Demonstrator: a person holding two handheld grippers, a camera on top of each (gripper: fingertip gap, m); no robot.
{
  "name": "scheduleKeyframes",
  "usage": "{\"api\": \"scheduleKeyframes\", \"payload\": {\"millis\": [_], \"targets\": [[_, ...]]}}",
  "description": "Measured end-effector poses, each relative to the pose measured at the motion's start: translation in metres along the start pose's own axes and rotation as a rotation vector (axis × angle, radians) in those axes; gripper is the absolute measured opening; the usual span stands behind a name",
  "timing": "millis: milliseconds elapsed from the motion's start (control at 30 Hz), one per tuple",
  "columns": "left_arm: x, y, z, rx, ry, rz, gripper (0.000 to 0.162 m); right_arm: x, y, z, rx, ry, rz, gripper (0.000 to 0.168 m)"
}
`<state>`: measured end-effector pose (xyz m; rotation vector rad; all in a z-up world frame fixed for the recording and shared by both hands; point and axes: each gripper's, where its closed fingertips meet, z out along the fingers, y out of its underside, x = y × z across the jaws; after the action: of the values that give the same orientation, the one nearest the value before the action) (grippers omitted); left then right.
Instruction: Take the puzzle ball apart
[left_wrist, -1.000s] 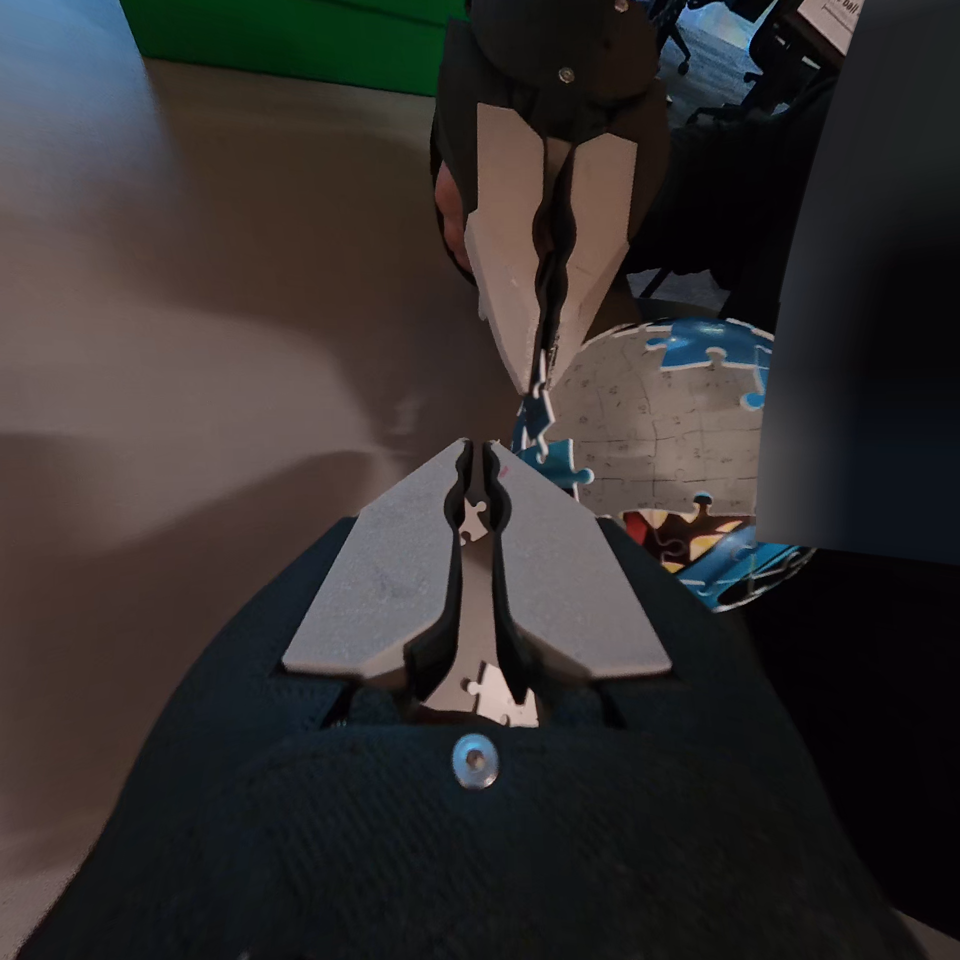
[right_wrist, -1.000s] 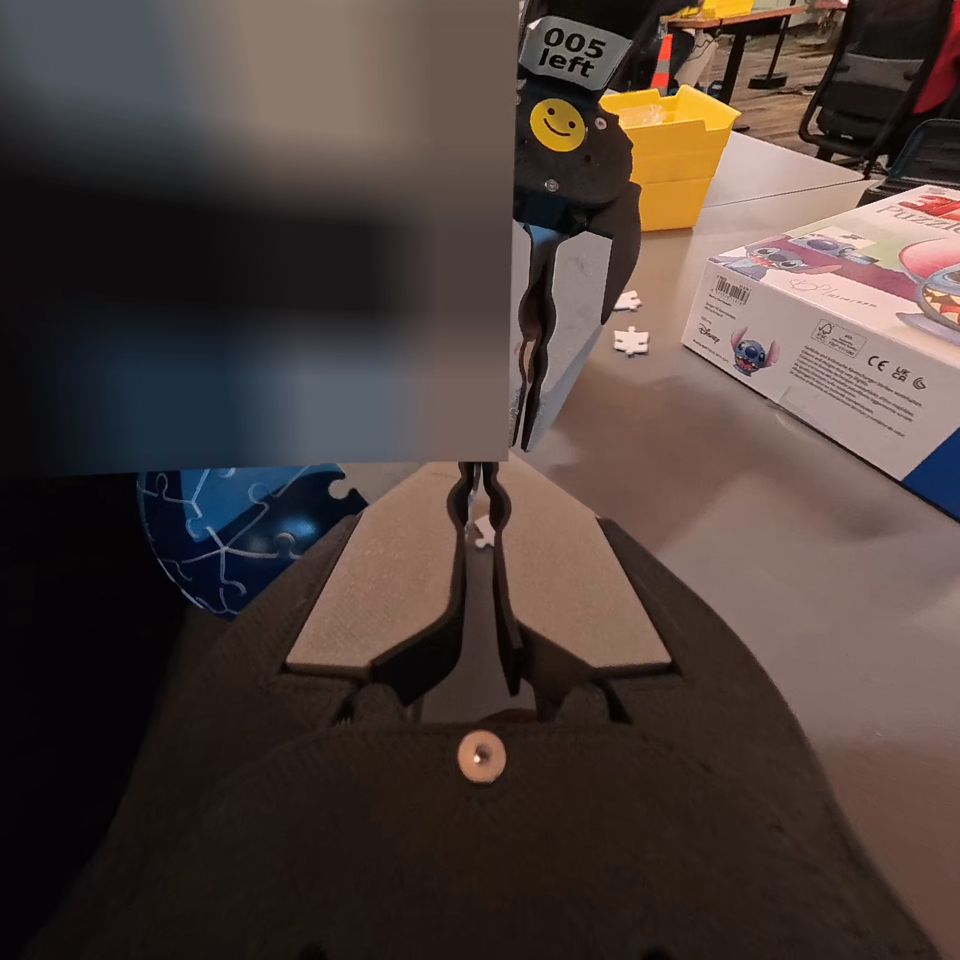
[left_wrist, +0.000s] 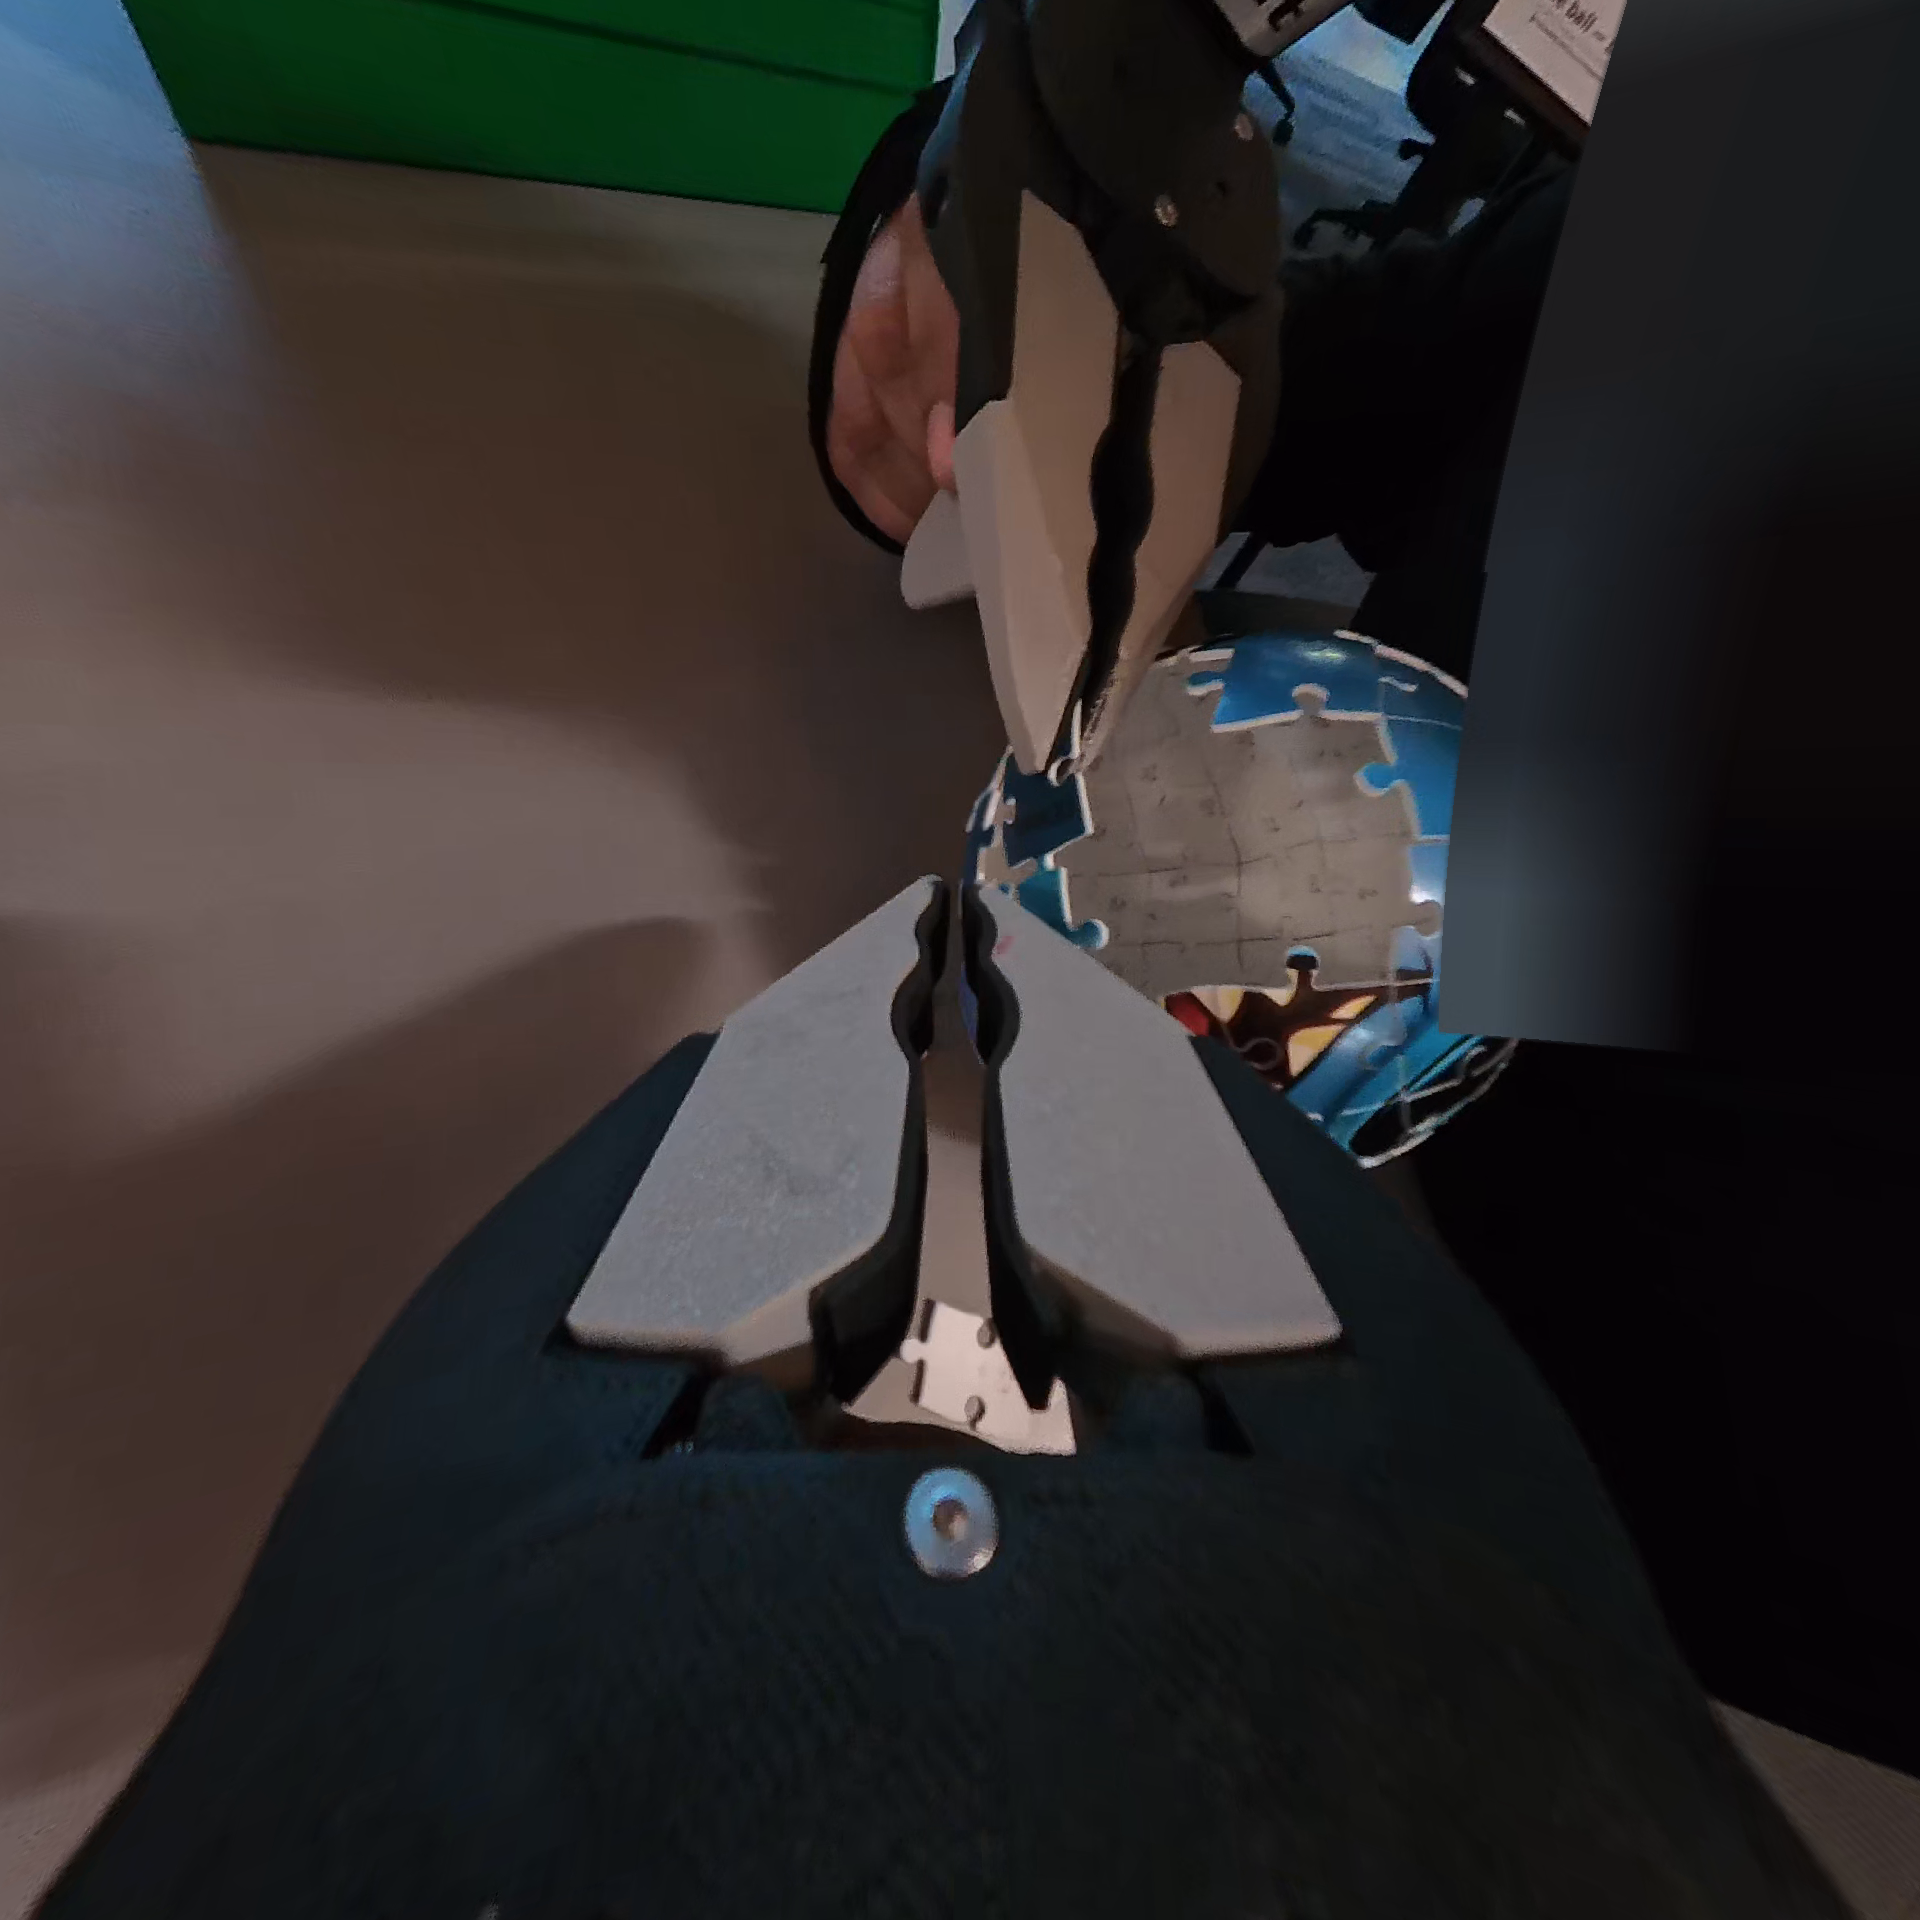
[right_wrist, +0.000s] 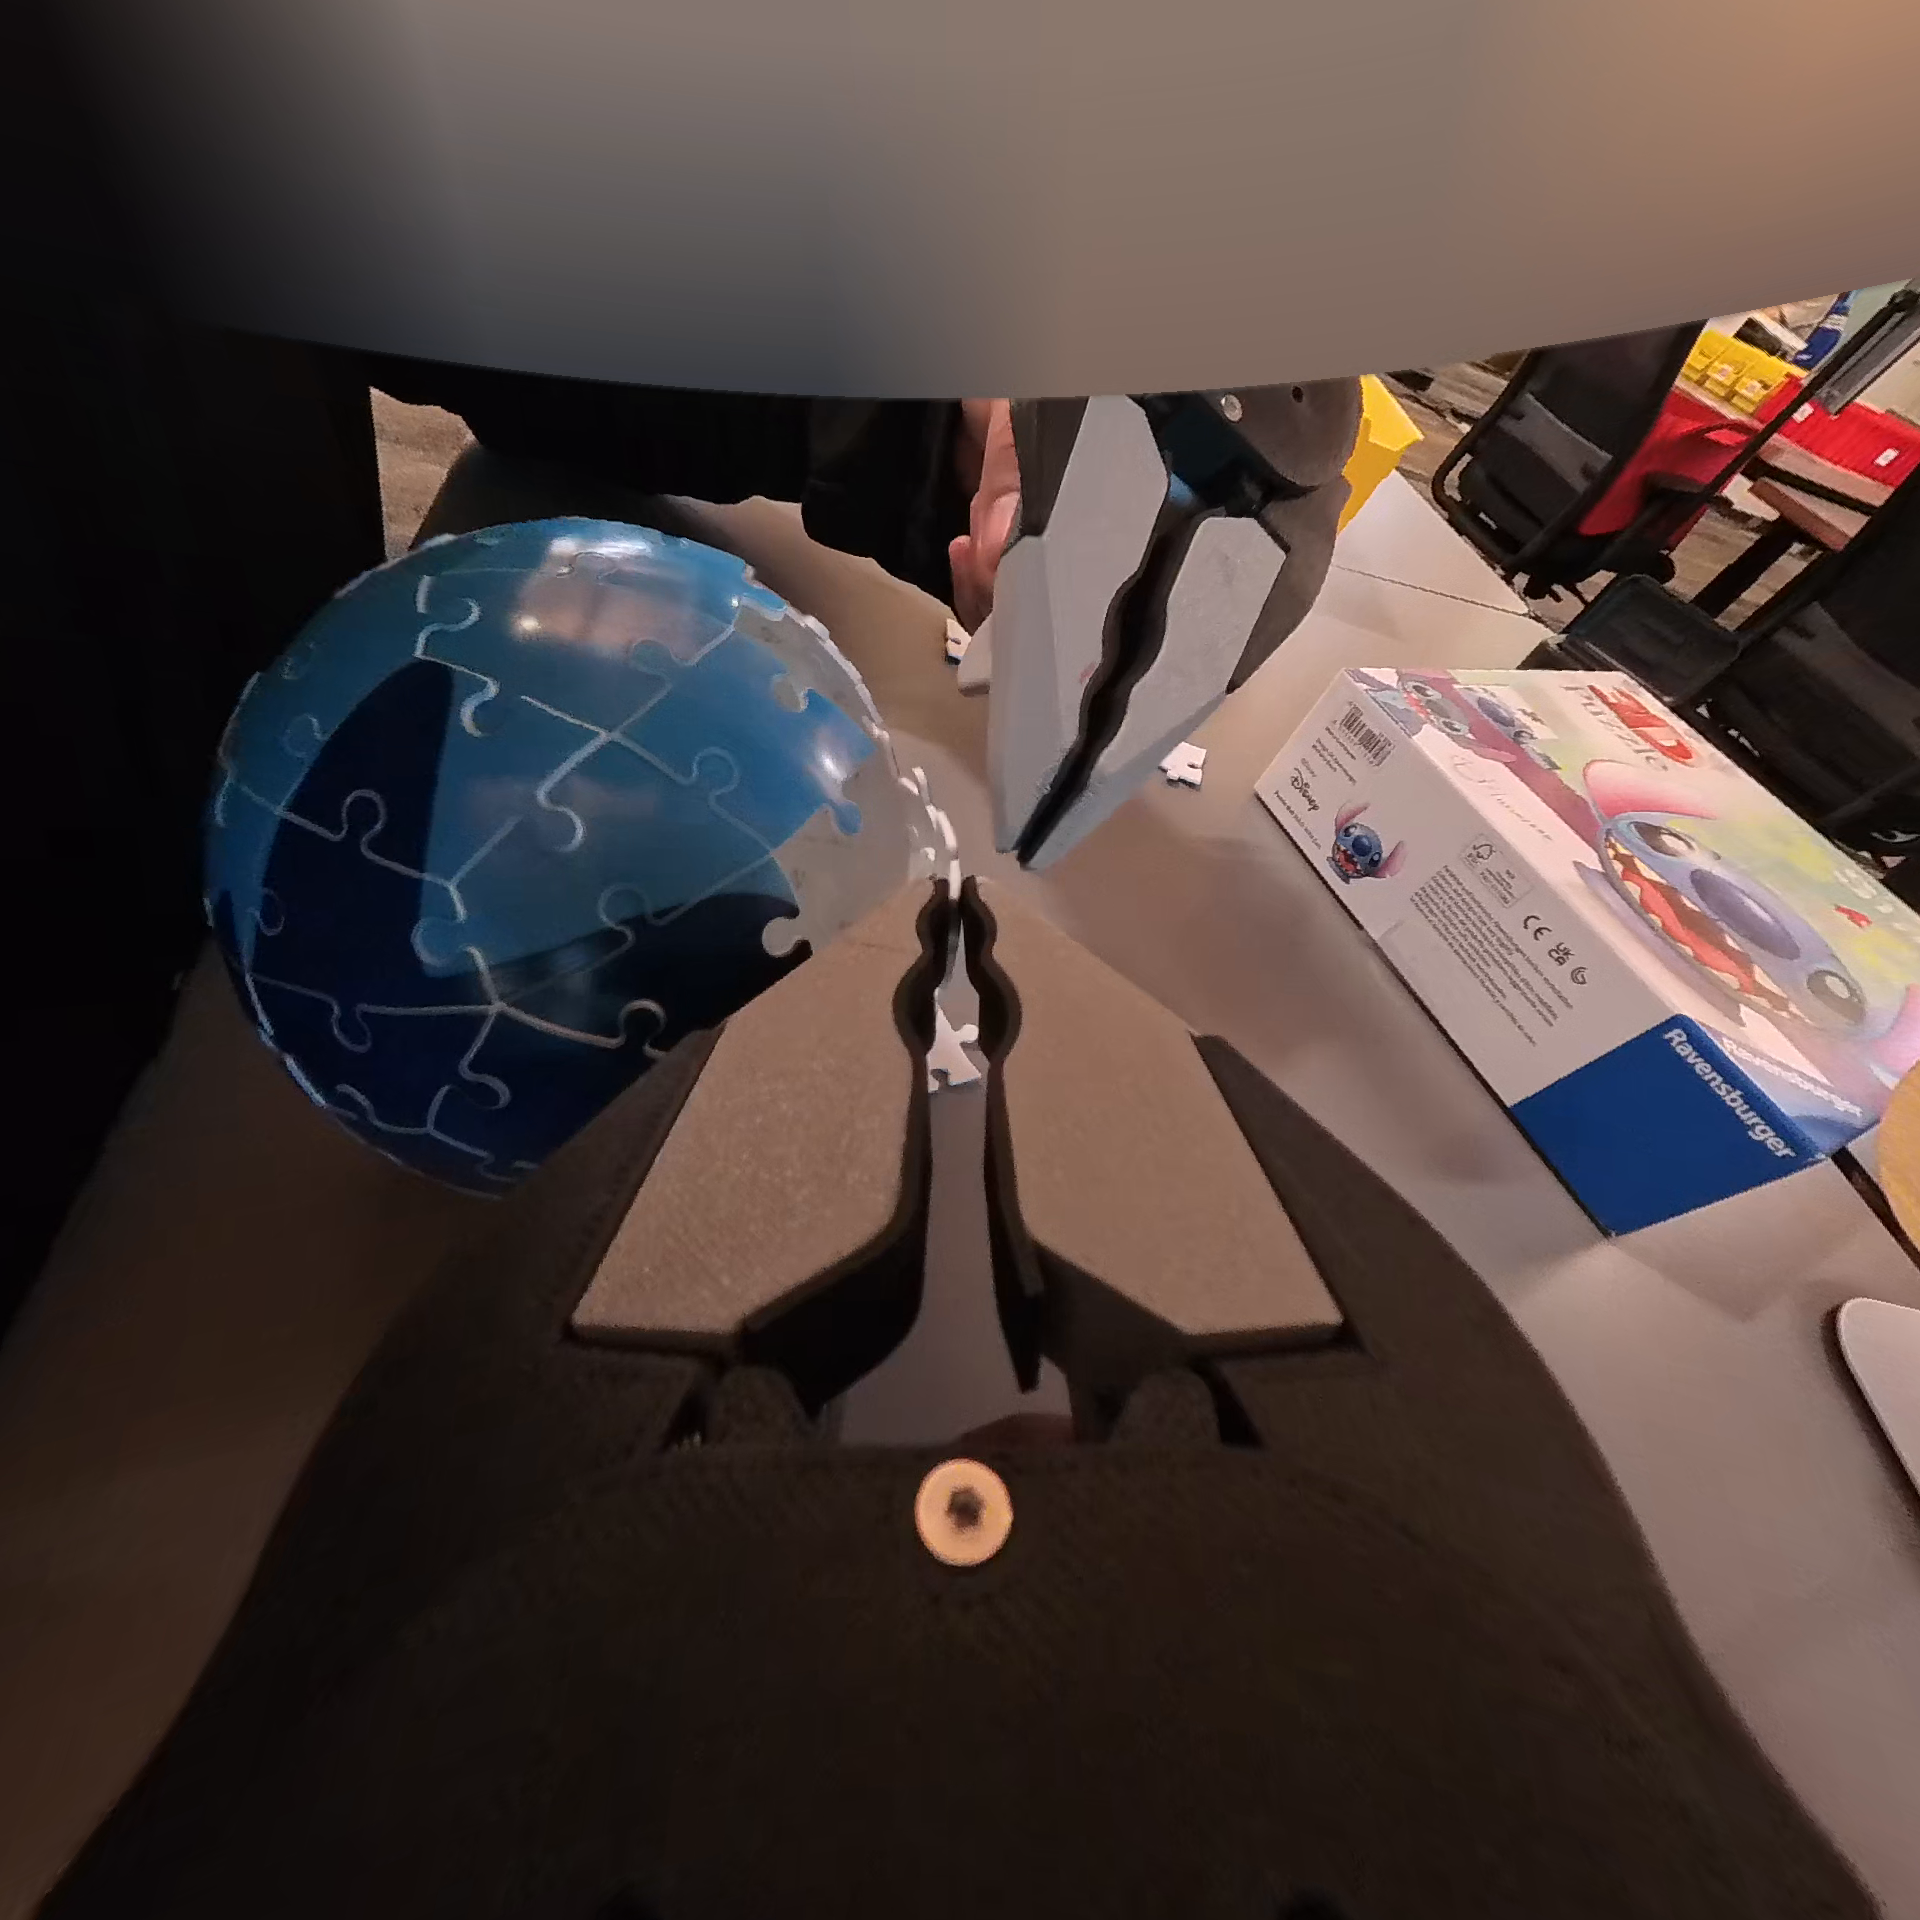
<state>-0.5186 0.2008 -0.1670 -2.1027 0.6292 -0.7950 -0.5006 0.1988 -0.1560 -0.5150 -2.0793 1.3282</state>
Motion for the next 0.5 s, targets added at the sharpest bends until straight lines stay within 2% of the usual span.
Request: {"api": "scheduleKeyframes", "payload": {"millis": [367, 500], "targets": [[0.004, 0.003, 0.002, -0.011, 0.049, -0.017, 0.000, 0.003, 0.007, 0.007, -0.030, -0.043, 0.048, 0.000], [0.006, 0.010, 0.002, -0.013, 0.076, -0.049, 0.000, 0.006, 0.001, 0.001, 0.021, -0.056, 0.103, 0.000]]}}
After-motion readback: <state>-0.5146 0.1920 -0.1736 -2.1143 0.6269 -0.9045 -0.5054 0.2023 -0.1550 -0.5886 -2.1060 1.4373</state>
